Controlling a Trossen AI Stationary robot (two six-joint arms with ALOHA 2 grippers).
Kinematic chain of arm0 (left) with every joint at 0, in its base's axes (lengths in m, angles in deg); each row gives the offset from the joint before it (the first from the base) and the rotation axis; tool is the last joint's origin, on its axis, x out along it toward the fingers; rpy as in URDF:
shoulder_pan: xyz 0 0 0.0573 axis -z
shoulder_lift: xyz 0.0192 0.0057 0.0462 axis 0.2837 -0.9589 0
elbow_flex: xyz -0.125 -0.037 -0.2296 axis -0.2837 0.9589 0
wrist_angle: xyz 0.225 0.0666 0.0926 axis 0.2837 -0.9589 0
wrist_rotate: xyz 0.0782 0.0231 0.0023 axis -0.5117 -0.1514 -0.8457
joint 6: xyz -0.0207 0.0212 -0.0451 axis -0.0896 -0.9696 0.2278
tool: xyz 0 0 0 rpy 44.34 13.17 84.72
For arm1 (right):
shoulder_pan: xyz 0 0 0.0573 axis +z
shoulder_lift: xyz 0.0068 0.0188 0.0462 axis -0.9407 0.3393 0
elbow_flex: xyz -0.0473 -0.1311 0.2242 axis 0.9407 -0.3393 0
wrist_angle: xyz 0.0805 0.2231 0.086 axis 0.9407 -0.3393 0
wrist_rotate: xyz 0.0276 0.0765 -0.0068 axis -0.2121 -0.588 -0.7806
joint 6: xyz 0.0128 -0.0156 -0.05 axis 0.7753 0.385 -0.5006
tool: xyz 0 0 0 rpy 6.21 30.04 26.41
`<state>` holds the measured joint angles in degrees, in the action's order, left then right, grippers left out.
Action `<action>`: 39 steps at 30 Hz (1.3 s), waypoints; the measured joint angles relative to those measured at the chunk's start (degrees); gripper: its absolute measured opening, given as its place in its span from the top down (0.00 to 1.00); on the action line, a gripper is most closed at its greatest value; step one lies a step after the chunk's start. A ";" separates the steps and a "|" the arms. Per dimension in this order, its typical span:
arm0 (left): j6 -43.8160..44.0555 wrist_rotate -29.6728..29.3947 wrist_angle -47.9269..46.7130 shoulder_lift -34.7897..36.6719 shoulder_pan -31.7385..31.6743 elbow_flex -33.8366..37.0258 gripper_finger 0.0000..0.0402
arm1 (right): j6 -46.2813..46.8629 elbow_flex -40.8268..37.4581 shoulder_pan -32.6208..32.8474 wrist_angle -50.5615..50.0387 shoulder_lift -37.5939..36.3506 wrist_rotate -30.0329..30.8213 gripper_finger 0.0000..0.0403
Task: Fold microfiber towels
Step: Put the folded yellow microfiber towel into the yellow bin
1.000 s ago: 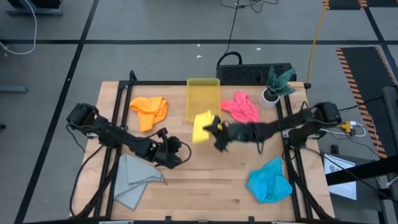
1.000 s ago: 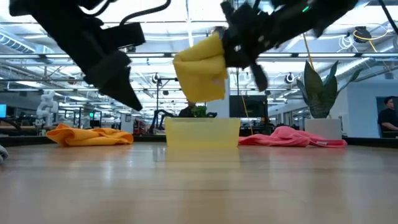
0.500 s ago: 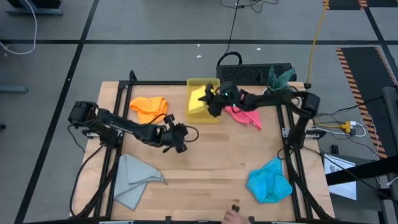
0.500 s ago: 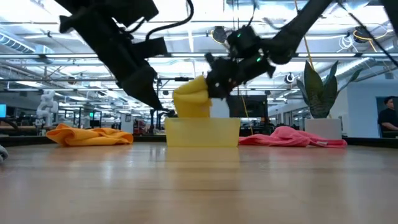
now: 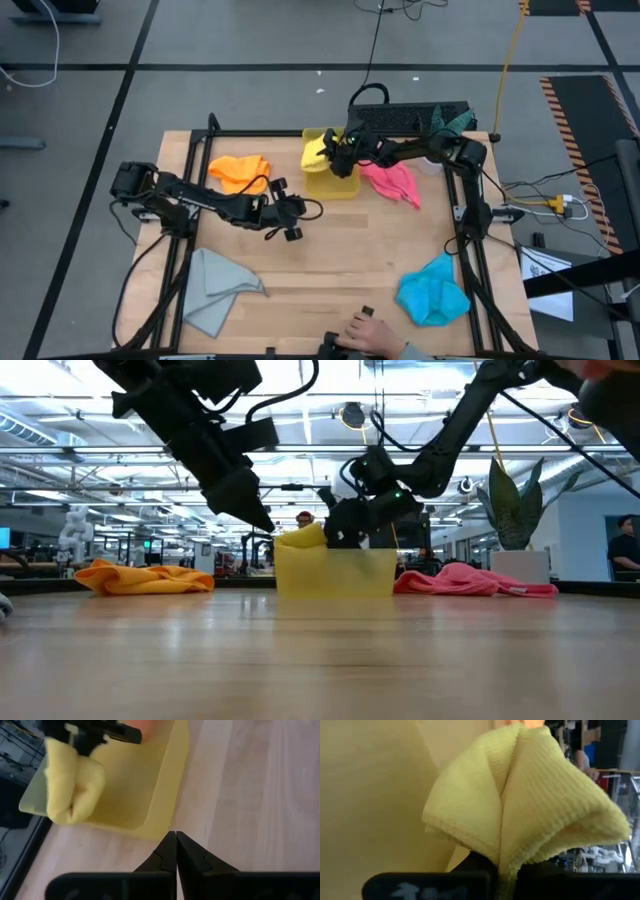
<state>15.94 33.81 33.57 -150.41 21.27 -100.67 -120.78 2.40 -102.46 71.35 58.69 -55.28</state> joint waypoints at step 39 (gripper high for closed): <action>0.78 0.01 -3.90 0.04 -0.32 0.00 0.99 | 5.31 -0.07 3.17 -31.68 -19.14 18.83 0.62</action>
<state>16.72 33.81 29.67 -150.36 20.95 -100.67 -115.47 2.34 -99.29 39.67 39.55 -36.45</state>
